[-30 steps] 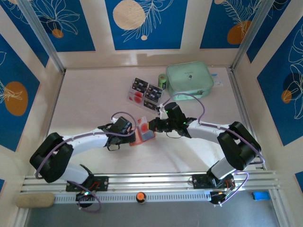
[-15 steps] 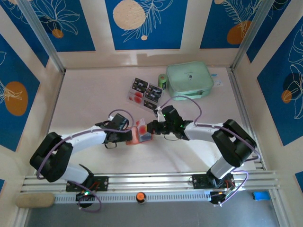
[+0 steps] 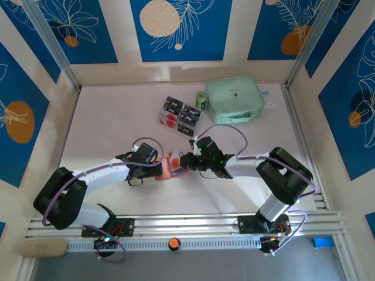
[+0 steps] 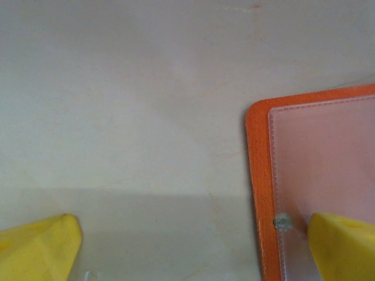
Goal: Put the credit cards into the card holder
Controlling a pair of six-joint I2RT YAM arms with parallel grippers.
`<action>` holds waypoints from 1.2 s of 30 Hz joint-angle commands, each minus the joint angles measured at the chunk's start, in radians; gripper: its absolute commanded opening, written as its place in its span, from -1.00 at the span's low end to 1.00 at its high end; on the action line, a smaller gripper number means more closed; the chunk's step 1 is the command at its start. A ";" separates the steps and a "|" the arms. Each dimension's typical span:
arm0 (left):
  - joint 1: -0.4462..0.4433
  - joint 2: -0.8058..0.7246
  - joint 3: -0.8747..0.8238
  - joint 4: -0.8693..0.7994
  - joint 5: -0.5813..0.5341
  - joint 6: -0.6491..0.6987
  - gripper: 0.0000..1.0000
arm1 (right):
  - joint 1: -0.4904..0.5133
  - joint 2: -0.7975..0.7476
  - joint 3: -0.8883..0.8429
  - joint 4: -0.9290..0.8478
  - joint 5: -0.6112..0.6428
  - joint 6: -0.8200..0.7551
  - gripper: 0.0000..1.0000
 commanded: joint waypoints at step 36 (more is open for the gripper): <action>0.011 0.016 -0.046 -0.027 0.035 -0.005 1.00 | 0.036 0.140 -0.013 0.195 -0.010 0.105 -1.00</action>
